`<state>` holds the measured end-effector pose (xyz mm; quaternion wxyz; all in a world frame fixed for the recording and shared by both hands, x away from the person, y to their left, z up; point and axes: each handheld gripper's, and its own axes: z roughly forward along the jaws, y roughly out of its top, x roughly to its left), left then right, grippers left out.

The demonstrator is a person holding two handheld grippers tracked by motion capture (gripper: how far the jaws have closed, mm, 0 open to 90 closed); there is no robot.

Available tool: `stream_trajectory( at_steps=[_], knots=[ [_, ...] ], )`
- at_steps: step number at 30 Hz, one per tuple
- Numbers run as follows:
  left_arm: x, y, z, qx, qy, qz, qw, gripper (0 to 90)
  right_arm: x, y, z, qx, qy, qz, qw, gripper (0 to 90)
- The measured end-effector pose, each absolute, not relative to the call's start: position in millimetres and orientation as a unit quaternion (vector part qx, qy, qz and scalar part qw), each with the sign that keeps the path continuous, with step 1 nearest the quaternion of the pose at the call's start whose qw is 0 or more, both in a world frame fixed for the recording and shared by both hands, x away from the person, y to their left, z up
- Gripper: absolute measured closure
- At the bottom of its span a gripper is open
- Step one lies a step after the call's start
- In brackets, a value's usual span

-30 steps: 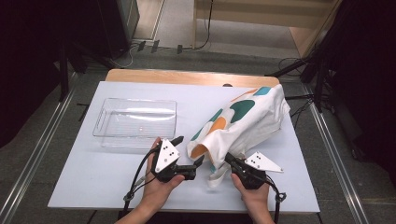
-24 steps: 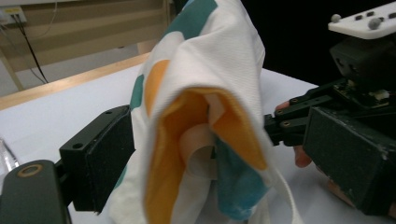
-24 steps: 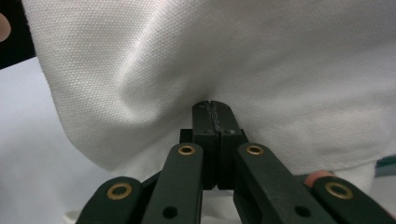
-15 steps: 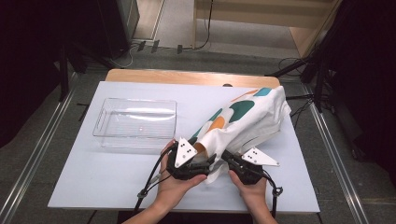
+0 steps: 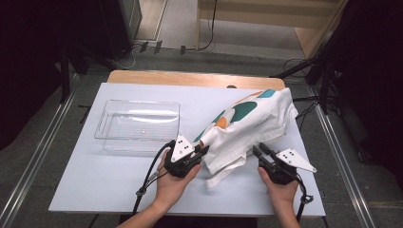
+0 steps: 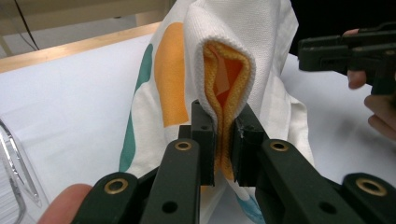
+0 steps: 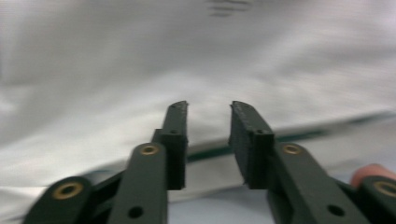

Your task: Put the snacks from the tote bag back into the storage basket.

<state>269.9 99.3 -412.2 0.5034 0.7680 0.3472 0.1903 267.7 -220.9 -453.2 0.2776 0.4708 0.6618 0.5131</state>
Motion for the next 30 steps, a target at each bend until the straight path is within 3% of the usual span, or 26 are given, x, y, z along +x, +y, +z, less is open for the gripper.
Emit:
stream_trajectory(
  at_steps=[1, 3, 9, 15, 18, 19, 21, 24, 25, 30],
  knots=[
    [270.9, 100.7, -412.4, 0.769, 0.348, 0.19, 0.502, 82.9, 270.5, -233.1, -455.0, 0.498, 0.646, 0.504, 0.284, 54.4],
    [272.4, 102.4, -412.7, 0.769, 0.348, 0.19, 0.501, 82.8, 274.1, -247.2, -456.3, 0.527, 0.627, 0.492, 0.294, 47.8],
    [275.5, 105.4, -413.9, 0.767, 0.352, 0.186, 0.503, 82.7, 286.8, -270.0, -463.2, 0.577, 0.604, 0.462, 0.299, 39.8],
    [279.4, 109.5, -415.5, 0.765, 0.357, 0.184, 0.503, 82.6, 306.2, -272.5, -460.9, 0.573, 0.602, 0.469, 0.298, 37.8],
    [280.5, 111.2, -415.5, 0.764, 0.361, 0.182, 0.502, 82.6, 316.5, -270.7, -465.1, 0.579, 0.607, 0.454, 0.299, 40.1],
    [281.3, 111.9, -415.8, 0.765, 0.36, 0.181, 0.503, 82.6, 321.4, -269.3, -468.2, 0.579, 0.606, 0.454, 0.302, 49.7],
    [282.0, 112.6, -415.8, 0.765, 0.36, 0.18, 0.503, 82.6, 326.7, -268.6, -471.0, 0.576, 0.607, 0.462, 0.293, 58.9],
    [283.1, 113.7, -415.9, 0.763, 0.363, 0.178, 0.504, 82.4, 331.7, -269.8, -473.4, 0.578, 0.608, 0.471, 0.273, 60.8],
    [284.5, 115.4, -416.2, 0.762, 0.367, 0.175, 0.505, 82.2, 339.9, -270.0, -474.6, 0.582, 0.623, 0.467, 0.235, 52.4],
    [284.9, 116.6, -416.1, 0.76, 0.37, 0.173, 0.505, 81.8, 347.8, -267.8, -476.7, 0.589, 0.63, 0.456, 0.221, 40.4]
  ],
)
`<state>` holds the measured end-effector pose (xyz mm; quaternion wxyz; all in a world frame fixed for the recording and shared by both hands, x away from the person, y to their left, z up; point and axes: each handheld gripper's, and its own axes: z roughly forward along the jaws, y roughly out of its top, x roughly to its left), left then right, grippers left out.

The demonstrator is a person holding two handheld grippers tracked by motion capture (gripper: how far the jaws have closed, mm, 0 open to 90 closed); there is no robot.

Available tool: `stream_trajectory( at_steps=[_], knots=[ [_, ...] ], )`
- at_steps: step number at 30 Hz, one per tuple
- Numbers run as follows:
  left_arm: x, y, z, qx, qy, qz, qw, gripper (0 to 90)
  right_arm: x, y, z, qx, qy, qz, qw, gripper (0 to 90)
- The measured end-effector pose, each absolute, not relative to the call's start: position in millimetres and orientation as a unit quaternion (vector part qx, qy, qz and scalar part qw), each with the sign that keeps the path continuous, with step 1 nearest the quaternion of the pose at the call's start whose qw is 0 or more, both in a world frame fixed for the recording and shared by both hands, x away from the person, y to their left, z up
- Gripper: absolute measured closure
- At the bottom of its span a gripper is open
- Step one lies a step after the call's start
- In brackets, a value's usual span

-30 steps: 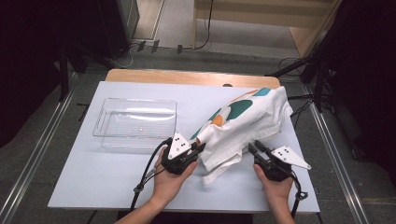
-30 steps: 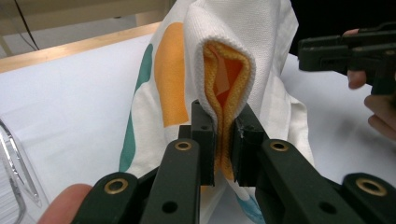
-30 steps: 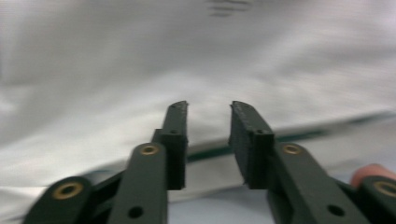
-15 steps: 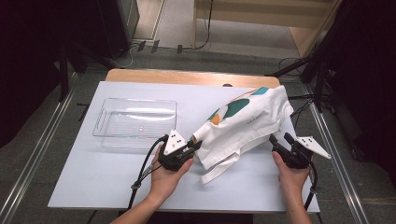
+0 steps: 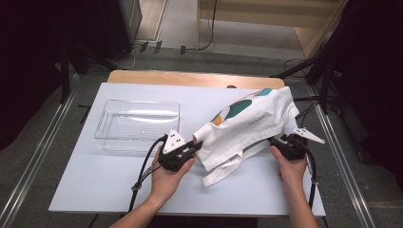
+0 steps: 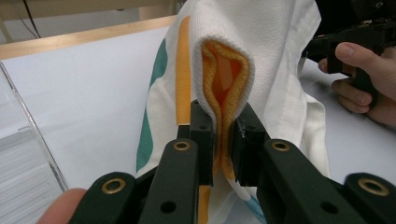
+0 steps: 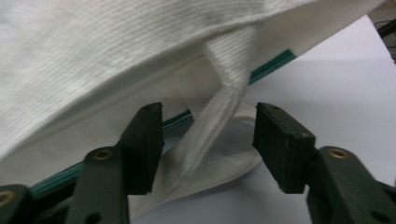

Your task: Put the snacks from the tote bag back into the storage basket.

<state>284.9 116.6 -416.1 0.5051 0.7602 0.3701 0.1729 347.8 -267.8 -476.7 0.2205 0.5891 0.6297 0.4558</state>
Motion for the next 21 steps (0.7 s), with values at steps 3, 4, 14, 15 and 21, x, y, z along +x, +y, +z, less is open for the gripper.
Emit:
stream_trajectory(
  at_steps=[3, 4, 14, 15, 21],
  knots=[
    [285.8, 116.8, -416.5, 0.759, 0.37, 0.172, 0.507, 81.9, 351.7, -267.9, -475.3, 0.584, 0.627, 0.472, 0.21, 41.6],
    [286.2, 117.0, -416.5, 0.758, 0.371, 0.169, 0.508, 81.9, 354.9, -265.5, -475.6, 0.573, 0.632, 0.483, 0.196, 49.1],
    [288.3, 121.2, -416.6, 0.755, 0.379, 0.163, 0.511, 81.9, 347.1, -262.4, -474.6, 0.537, 0.658, 0.496, 0.178, 90.0],
    [288.3, 121.2, -416.6, 0.755, 0.379, 0.163, 0.511, 81.9, 347.1, -262.4, -474.6, 0.537, 0.658, 0.496, 0.178, 90.0],
    [291.3, 124.5, -417.1, 0.747, 0.392, 0.161, 0.512, 82.5, 314.8, -268.4, -469.1, 0.518, 0.652, 0.502, 0.232, 90.0]
  ],
)
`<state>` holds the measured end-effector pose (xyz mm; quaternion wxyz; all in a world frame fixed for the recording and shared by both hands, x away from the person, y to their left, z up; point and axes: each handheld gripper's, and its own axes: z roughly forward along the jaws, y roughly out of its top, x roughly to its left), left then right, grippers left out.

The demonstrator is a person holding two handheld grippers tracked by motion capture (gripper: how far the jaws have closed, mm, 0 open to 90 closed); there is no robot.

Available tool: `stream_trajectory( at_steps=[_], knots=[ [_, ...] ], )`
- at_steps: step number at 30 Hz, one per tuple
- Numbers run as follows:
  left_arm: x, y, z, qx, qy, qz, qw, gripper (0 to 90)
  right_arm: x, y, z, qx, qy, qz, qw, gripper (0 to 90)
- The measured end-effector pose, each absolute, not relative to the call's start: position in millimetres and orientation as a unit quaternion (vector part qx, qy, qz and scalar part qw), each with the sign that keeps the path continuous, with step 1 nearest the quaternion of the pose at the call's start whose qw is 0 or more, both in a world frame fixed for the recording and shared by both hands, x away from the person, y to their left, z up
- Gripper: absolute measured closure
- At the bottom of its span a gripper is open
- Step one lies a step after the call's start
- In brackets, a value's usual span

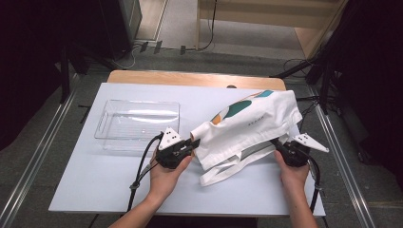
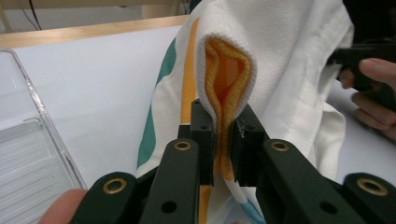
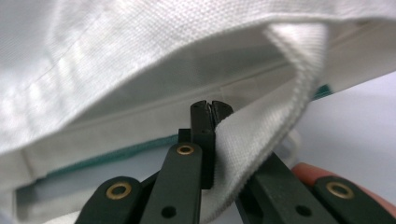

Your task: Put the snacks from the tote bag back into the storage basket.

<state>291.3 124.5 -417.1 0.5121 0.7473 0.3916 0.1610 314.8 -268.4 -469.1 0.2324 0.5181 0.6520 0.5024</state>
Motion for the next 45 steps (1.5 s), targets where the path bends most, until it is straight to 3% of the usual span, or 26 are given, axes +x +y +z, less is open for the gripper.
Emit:
stream_trajectory(
  at_steps=[8, 11, 18, 22, 23, 27, 33, 38, 45],
  knots=[
    [297.5, 125.6, -418.1, 0.736, 0.41, 0.165, 0.513, 83.2, 272.1, -271.6, -453.5, 0.489, 0.662, 0.499, 0.27, 89.3],
    [300.4, 128.0, -417.6, 0.734, 0.415, 0.165, 0.512, 83.3, 270.2, -277.0, -456.5, 0.486, 0.692, 0.461, 0.269, 62.2],
    [301.2, 127.7, -418.5, 0.734, 0.412, 0.173, 0.511, 83.1, 261.1, -313.5, -451.8, 0.548, 0.625, 0.459, 0.313, 48.1],
    [302.8, 129.9, -418.7, 0.731, 0.417, 0.17, 0.512, 82.8, 254.3, -308.0, -435.8, 0.516, 0.618, 0.485, 0.341, 42.8],
    [302.7, 130.5, -418.5, 0.733, 0.416, 0.168, 0.511, 82.7, 252.0, -305.3, -428.3, 0.491, 0.63, 0.506, 0.326, 37.2],
    [302.2, 129.6, -418.9, 0.733, 0.415, 0.172, 0.511, 82.6, 249.7, -309.4, -421.1, 0.486, 0.623, 0.525, 0.315, 29.6],
    [303.8, 130.4, -419.3, 0.736, 0.414, 0.175, 0.507, 82.3, 276.3, -323.9, -417.7, 0.569, 0.549, 0.528, 0.311, 15.7],
    [302.3, 129.3, -419.5, 0.738, 0.41, 0.18, 0.505, 82.3, 301.7, -315.8, -420.0, 0.596, 0.539, 0.522, 0.285, 15.3],
    [301.3, 130.1, -421.9, 0.742, 0.406, 0.183, 0.501, 82.2, 336.5, -306.8, -450.3, 0.64, 0.543, 0.505, 0.201, 14.7]
  ],
)
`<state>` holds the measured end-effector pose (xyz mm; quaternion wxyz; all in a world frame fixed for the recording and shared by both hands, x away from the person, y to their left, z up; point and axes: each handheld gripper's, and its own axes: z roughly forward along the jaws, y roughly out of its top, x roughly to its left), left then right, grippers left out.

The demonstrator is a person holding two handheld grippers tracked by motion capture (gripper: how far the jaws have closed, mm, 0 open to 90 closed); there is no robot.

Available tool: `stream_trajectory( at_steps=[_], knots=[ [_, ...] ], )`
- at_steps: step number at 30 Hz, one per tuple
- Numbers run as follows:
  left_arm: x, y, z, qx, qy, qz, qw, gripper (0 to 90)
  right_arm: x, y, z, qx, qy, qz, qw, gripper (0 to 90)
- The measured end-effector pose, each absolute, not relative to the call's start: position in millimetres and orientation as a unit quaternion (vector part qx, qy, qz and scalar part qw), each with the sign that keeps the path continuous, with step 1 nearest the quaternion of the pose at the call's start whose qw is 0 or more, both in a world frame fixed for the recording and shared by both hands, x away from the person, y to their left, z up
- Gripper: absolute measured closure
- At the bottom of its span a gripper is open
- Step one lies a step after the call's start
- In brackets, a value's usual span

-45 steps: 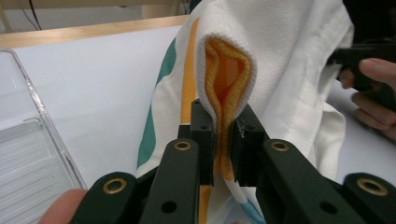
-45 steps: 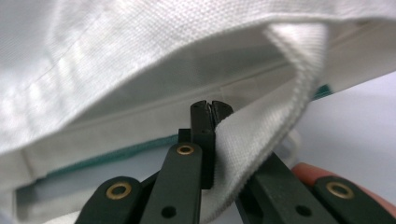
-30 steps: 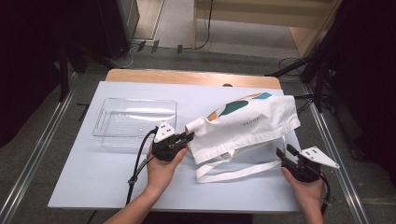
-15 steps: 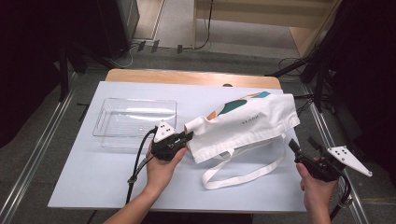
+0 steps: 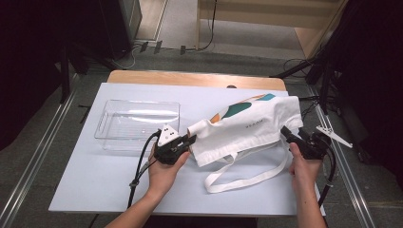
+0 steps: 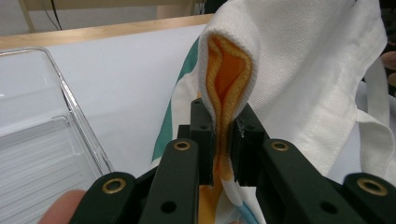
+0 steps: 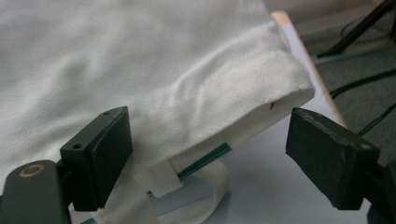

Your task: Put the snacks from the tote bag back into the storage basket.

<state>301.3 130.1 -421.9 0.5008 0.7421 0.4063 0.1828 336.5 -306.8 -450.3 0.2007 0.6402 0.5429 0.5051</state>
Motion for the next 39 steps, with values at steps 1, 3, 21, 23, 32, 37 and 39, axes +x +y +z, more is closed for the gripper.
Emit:
stream_trajectory(
  at_steps=[1, 3, 21, 23, 32, 37, 39],
  knots=[
    [301.0, 129.7, -422.1, 0.742, 0.406, 0.184, 0.501, 82.2, 336.5, -306.8, -450.3, 0.64, 0.543, 0.505, 0.201, 14.7],
    [300.7, 129.5, -422.2, 0.744, 0.403, 0.184, 0.5, 82.2, 342.2, -307.8, -458.6, 0.647, 0.536, 0.516, 0.168, 14.6],
    [301.0, 132.0, -423.8, 0.745, 0.398, 0.178, 0.504, 82.4, 368.0, -313.0, -485.0, 0.615, 0.52, 0.593, -0.006, 61.4],
    [300.9, 132.3, -423.6, 0.745, 0.399, 0.18, 0.503, 82.5, 365.5, -310.2, -483.3, 0.602, 0.531, 0.596, 0.003, 75.7],
    [304.1, 134.3, -423.0, 0.738, 0.41, 0.17, 0.508, 82.6, 339.8, -297.9, -470.1, 0.564, 0.574, 0.58, 0.129, 90.0],
    [310.5, 129.6, -419.3, 0.735, 0.41, 0.172, 0.512, 83.7, 314.7, -295.4, -459.4, 0.521, 0.594, 0.588, 0.173, 90.0],
    [315.1, 126.5, -416.9, 0.733, 0.413, 0.172, 0.512, 84.0, 302.0, -289.8, -454.9, 0.491, 0.61, 0.594, 0.186, 90.0]
  ],
)
